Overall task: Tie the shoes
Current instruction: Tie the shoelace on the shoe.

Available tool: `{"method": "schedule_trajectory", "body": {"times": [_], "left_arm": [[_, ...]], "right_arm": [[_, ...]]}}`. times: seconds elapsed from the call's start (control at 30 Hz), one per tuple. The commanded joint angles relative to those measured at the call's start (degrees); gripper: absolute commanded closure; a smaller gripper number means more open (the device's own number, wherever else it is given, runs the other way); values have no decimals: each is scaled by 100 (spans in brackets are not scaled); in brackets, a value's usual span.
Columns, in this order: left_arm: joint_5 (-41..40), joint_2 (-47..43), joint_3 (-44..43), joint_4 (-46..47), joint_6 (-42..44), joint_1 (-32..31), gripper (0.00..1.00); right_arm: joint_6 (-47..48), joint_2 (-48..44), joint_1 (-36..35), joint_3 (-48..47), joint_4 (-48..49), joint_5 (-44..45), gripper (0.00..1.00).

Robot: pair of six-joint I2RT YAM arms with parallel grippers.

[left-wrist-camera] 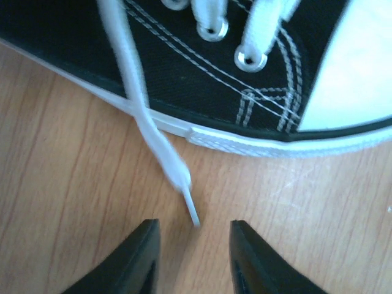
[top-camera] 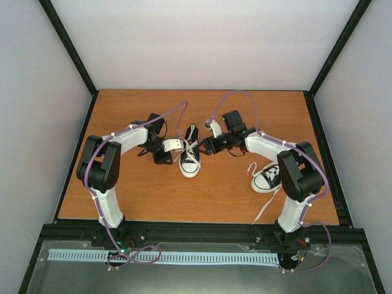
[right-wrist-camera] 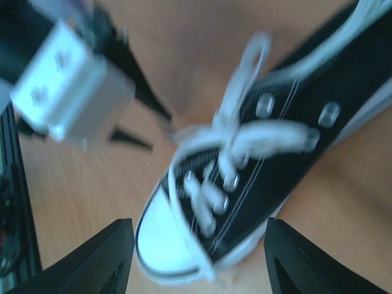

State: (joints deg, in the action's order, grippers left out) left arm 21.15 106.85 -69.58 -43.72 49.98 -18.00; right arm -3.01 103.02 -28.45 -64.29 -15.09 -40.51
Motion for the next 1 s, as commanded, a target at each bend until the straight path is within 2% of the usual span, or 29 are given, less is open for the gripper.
{"method": "schedule_trajectory", "body": {"times": [0.0, 0.07, 0.13, 0.3, 0.43, 0.67, 0.97], "left_arm": [[225, -213, -59, -212, 320, 33, 58], [181, -434, -43, -227, 442, 33, 47], [189, -659, -118, -223, 506, 33, 40], [690, -973, -571, 70, 25, -88, 41], [499, -762, -661, 690, -405, -480, 41], [-43, -296, -876, 1243, -652, -787, 46], [-309, 30, -942, 1386, -481, -964, 45]], "right_arm": [[-704, 320, 70, -534, 716, 283, 39], [-975, 577, 92, -663, 821, 358, 39], [-1252, 813, 107, -738, 990, 224, 40], [-1592, 1097, 94, -806, 1280, 139, 40], [-1624, 1314, 87, -941, 1304, -18, 42], [-1584, 1391, 87, -898, 1293, -110, 64], [-1567, 1448, 94, -994, 1325, -118, 96]]}}
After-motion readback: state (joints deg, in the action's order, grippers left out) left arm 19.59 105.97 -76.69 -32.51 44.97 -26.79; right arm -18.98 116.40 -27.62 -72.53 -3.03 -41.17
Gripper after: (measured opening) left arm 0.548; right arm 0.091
